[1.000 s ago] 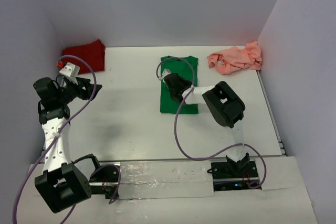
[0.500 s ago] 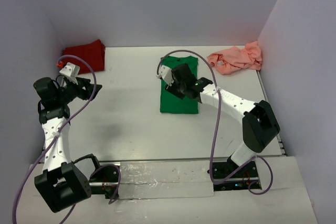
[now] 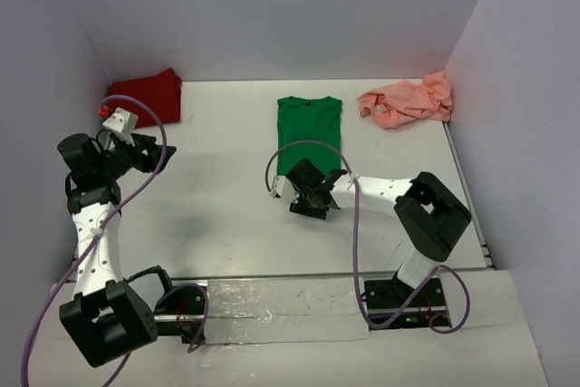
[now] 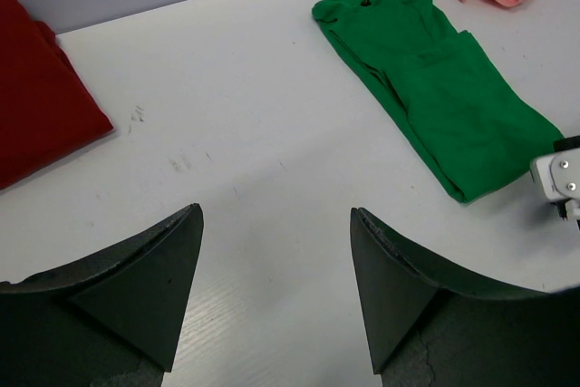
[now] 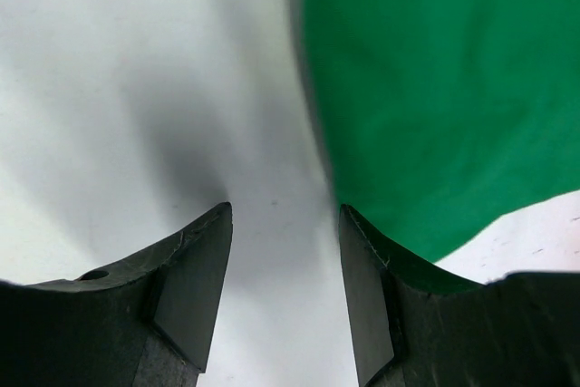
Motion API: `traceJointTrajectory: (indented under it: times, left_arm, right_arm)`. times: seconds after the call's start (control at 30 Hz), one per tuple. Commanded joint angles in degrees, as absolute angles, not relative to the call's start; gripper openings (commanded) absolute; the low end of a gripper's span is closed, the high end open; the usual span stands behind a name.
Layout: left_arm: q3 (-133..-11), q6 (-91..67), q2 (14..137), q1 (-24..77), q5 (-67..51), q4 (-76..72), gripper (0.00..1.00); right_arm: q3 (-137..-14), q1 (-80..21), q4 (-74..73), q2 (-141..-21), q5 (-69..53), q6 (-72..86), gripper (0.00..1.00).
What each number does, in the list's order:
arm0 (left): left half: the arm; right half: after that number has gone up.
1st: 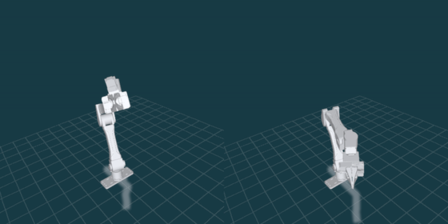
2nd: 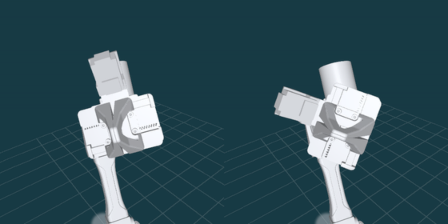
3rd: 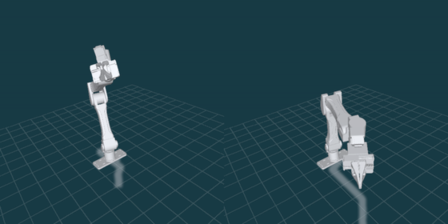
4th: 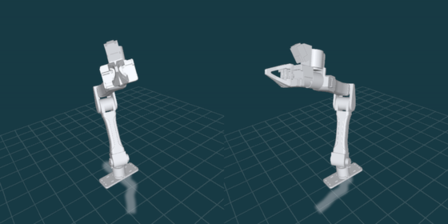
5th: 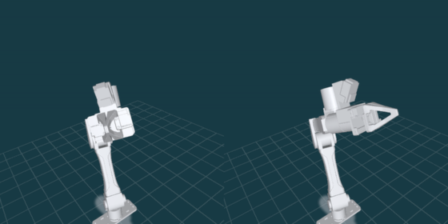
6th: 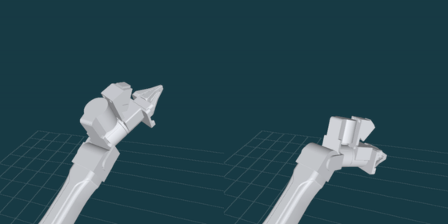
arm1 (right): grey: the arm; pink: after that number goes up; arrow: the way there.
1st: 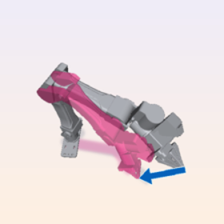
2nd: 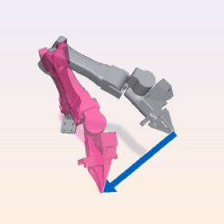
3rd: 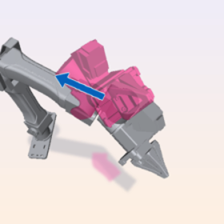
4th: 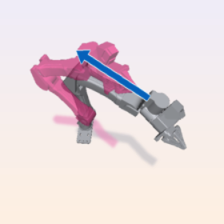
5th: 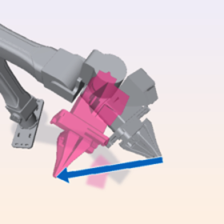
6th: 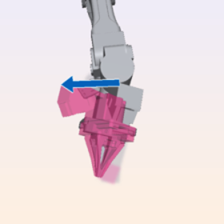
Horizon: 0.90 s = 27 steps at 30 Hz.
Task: Fold and stack the t-shirts
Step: Grab one side of the 2/3 rectangular tshirt with right arm
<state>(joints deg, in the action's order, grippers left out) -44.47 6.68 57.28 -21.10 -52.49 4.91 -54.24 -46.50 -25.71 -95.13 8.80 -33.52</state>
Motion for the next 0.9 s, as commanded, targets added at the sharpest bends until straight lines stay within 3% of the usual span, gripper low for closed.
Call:
traceJointTrajectory:
  times: [0.0, 0.6, 0.7, 0.73, 0.87]
  left_arm:
    - [-44.21, 7.56, 56.6, -21.27, -53.17, 4.39, 0.75]
    - [-44.21, 7.73, 56.07, -21.27, -53.26, 4.57, 0.75]
    - [-44.21, 7.82, 56.07, -21.36, -53.26, 4.66, 0.75]
    - [-44.21, 7.82, 56.07, -21.27, -53.26, 4.66, 0.75]
    - [-44.21, 7.91, 55.99, -21.27, -53.26, 4.66, 0.75]
  right_arm:
    - [-52.56, -49.13, -21.01, -95.45, 11.86, -34.1, 0.58]
    - [-49.21, -52.38, -1.67, -105.03, 32.17, -38.76, 0.49]
    - [-51.06, -52.12, -3.87, -105.82, 29.89, -37.62, 0.21]
    - [-51.67, -51.77, -4.56, -106.6, 29.36, -37.53, 0.0]
    - [-52.47, -51.76, -8.6, -106.53, 26.91, -37.18, 0.0]
